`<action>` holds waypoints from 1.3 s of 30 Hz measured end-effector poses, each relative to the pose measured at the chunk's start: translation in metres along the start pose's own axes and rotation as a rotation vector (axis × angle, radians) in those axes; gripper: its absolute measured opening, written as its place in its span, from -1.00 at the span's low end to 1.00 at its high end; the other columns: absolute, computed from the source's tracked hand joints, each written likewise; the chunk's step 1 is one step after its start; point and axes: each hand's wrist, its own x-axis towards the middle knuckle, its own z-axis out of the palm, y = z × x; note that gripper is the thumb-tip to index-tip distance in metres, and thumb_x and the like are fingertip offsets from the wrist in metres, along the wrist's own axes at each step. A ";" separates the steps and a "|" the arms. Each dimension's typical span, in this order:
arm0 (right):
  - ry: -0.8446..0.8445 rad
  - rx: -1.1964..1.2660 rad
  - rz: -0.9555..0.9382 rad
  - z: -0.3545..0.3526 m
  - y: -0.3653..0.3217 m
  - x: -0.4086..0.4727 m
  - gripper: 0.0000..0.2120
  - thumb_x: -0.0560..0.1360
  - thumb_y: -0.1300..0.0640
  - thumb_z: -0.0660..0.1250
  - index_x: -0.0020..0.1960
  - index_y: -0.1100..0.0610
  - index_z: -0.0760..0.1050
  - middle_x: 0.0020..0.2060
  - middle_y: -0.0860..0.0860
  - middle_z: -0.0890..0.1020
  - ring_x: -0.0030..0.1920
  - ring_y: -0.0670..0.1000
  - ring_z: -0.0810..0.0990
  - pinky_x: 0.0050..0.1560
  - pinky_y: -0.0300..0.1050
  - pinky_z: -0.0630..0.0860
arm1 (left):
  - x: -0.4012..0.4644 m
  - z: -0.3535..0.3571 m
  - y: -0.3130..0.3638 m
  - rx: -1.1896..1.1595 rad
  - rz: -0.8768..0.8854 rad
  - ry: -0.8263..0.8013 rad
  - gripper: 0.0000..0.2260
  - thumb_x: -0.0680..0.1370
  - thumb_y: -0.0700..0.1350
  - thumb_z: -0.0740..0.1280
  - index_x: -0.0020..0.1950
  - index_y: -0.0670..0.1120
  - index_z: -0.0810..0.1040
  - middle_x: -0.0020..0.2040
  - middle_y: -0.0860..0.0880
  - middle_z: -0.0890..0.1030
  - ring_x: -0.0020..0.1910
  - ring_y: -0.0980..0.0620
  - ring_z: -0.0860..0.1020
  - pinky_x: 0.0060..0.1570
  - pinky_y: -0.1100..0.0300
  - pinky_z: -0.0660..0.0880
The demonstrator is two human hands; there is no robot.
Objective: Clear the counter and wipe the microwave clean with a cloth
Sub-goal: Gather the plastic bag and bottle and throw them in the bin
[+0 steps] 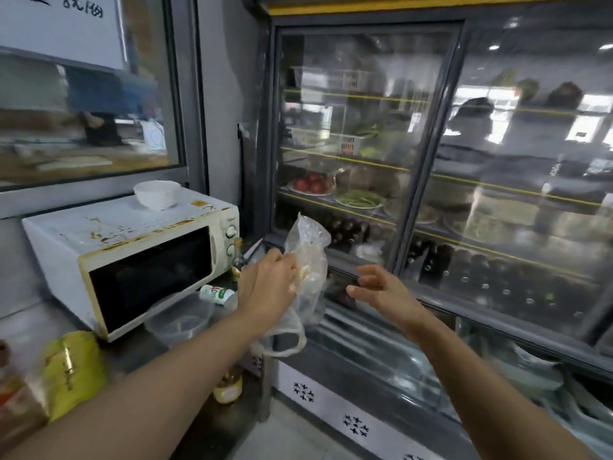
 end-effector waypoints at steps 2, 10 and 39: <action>-0.037 0.017 -0.008 0.004 0.005 0.015 -0.54 0.46 0.05 0.41 0.30 0.05 0.36 0.11 0.00 0.45 0.03 -0.07 0.47 -0.05 -0.22 0.40 | 0.001 0.002 -0.004 0.028 -0.035 -0.014 -0.88 0.44 -0.12 0.35 -0.04 0.02 0.52 -0.03 0.05 0.53 -0.17 -0.02 0.57 -0.22 0.09 0.52; -0.234 0.051 -0.042 0.038 0.019 0.094 -0.50 0.47 0.09 0.40 0.35 0.09 0.33 0.10 -0.01 0.43 0.19 0.02 0.44 0.09 -0.18 0.34 | 0.022 0.027 -0.054 0.106 -0.216 -0.021 -0.88 0.44 -0.18 0.34 -0.06 -0.02 0.54 -0.03 0.05 0.53 -0.17 0.00 0.56 -0.31 0.17 0.44; -0.802 -0.220 -0.293 0.242 0.049 0.385 -0.35 0.36 0.15 0.50 0.36 -0.04 0.28 0.25 -0.02 0.40 0.19 -0.06 0.39 0.16 -0.17 0.35 | 0.102 0.110 -0.214 0.283 -0.929 -0.001 -0.91 0.42 -0.16 0.34 -0.09 -0.03 0.54 -0.13 0.02 0.49 -0.22 -0.01 0.47 -0.34 0.18 0.31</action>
